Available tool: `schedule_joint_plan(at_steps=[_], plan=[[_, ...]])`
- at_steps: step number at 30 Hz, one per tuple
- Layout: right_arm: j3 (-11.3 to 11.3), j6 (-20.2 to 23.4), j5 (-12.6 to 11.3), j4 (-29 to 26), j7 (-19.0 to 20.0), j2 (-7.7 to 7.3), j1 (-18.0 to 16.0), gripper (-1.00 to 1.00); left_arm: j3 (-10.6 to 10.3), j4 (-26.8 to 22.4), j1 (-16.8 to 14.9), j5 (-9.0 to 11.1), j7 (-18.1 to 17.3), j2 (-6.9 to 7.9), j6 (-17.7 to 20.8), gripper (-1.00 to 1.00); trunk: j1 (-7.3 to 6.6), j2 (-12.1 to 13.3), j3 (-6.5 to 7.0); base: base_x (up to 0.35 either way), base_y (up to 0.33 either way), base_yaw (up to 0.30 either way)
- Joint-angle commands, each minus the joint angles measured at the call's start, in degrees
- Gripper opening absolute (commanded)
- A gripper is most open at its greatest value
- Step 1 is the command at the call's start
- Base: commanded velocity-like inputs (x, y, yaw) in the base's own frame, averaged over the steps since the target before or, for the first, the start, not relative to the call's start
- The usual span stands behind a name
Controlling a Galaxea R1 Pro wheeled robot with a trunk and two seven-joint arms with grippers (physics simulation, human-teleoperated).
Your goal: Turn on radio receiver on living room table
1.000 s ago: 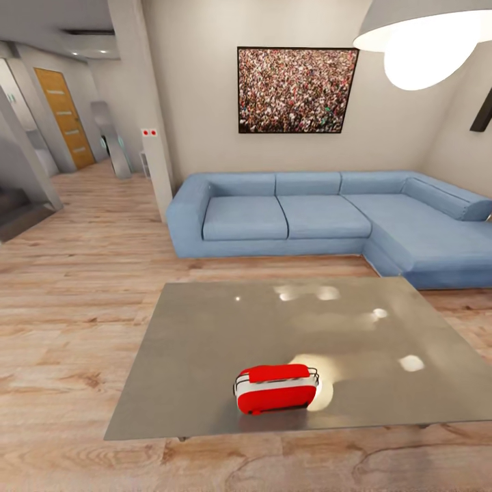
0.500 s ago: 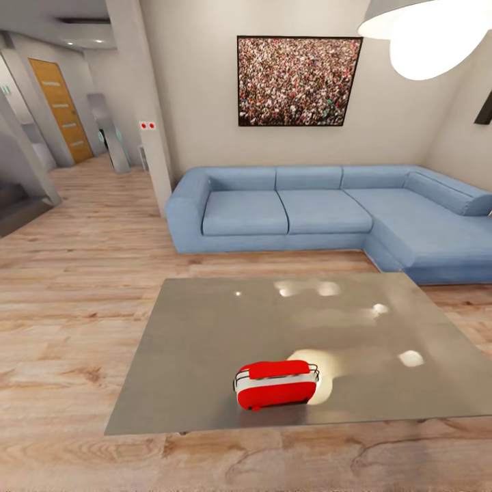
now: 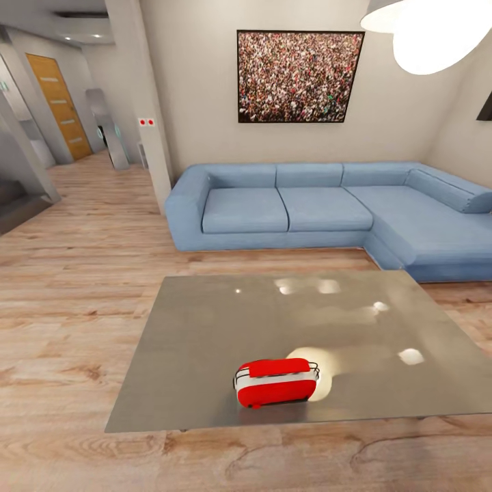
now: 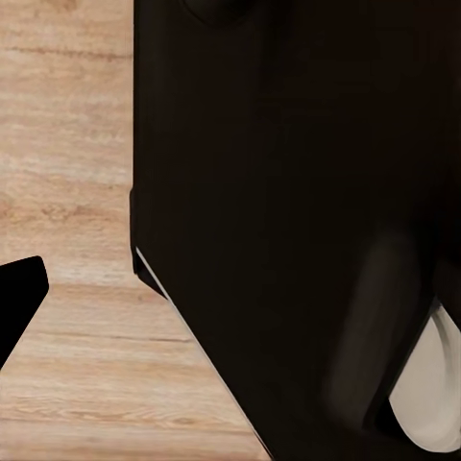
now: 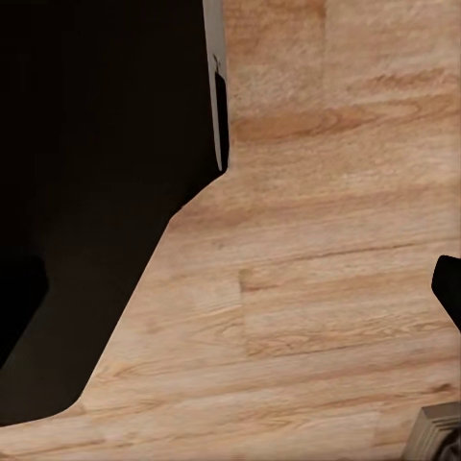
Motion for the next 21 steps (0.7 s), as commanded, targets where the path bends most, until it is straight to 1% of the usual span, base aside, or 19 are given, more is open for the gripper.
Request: schedule_joint_plan(at_steps=[1, 12, 21], plan=[[0.00, 0.00, 0.00, -0.01, 0.00, 0.00, 0.00, 1.00, 0.00, 0.00, 0.00, 0.00, 0.01, -0.01, 0.00, 1.00, 0.00, 0.00, 0.00, 0.000, 0.000, 0.000], [0.02, -0.27, -0.01, 0.01, -0.06, -0.03, 0.00, 1.00, 0.00, 0.00, 0.00, 0.00, 0.05, 0.01, -0.01, 1.00, 0.00, 0.00, -0.07, 0.000, 0.000, 0.000], [0.02, -0.51, -0.01, 0.03, -0.09, -0.08, 0.00, 1.00, 0.00, 0.00, 0.00, 0.00, 0.05, -0.01, -0.01, 1.00, 0.00, 0.00, -0.69, 0.000, 0.000, 0.000]])
